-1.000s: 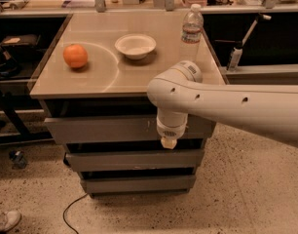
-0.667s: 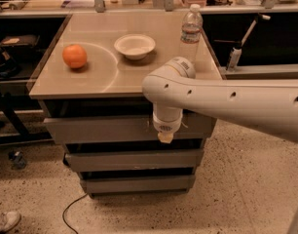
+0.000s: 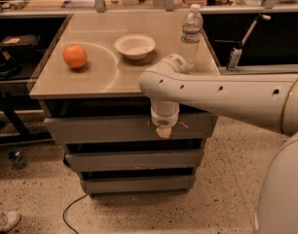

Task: Close top drawer

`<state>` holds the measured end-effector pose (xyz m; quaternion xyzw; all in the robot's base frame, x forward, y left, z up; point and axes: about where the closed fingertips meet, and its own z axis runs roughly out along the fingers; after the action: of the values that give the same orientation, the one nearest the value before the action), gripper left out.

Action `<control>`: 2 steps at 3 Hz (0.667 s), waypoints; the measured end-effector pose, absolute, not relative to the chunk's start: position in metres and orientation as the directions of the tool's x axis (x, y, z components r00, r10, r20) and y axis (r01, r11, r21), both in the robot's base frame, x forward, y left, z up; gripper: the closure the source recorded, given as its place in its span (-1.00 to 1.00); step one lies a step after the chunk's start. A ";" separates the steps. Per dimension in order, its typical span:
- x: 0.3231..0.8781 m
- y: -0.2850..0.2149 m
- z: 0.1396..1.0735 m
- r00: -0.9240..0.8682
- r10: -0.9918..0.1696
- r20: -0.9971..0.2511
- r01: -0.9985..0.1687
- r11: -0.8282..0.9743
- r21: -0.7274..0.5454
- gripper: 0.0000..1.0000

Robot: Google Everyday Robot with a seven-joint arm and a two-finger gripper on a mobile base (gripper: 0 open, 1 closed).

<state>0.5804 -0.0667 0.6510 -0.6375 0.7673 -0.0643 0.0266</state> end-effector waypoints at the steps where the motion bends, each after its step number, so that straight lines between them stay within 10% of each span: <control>1: 0.581 -0.067 0.651 -0.186 -0.982 0.041 -0.975 0.179 -0.133 0.62; 2: 0.581 -0.067 0.651 -0.186 -0.982 0.041 -0.975 0.179 -0.133 0.16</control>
Offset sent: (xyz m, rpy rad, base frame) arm 0.0003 0.0002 -0.0001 0.0004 -0.0001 -0.0002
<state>0.5806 -0.0665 0.6509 -0.6374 0.7674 -0.0642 0.0267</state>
